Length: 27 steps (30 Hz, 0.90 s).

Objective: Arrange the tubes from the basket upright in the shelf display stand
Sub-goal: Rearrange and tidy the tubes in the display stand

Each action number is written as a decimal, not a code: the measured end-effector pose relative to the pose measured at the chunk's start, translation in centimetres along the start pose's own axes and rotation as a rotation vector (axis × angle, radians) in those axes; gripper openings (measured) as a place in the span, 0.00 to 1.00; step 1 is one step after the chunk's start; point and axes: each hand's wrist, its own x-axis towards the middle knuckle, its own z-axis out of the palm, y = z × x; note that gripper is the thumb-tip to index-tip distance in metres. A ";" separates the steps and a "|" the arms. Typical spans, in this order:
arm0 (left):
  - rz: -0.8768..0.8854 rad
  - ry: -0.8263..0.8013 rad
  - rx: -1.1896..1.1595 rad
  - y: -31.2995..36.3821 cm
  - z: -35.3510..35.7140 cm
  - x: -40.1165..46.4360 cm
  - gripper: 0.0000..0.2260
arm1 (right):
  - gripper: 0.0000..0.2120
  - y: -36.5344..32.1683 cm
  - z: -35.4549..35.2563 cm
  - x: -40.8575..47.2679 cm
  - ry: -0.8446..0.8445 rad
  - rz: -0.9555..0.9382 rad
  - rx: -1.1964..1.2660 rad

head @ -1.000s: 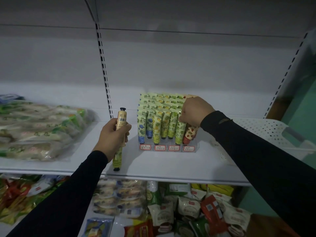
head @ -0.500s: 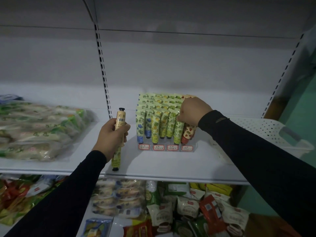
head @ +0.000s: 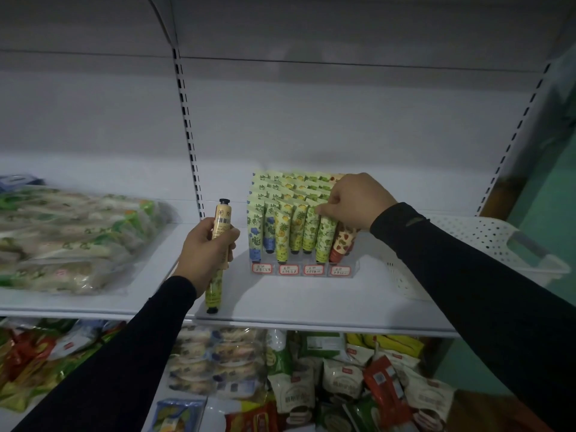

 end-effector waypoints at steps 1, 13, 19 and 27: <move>-0.001 0.000 -0.001 0.0 -0.1 0.0 0.03 | 0.22 0.1 -0.1 -0.2 0.025 0.008 0.002; -0.010 -0.011 0.016 0.2 0.3 -0.5 0.04 | 0.18 2.9 -0.6 -3.1 0.080 0.115 -0.033; -0.018 -0.012 0.020 0.1 0.5 -0.4 0.04 | 0.18 3.1 0.3 -3.1 -0.009 0.084 -0.013; -0.016 -0.015 0.024 -0.1 0.4 -0.2 0.03 | 0.19 3.0 1.0 -2.3 0.034 0.025 -0.059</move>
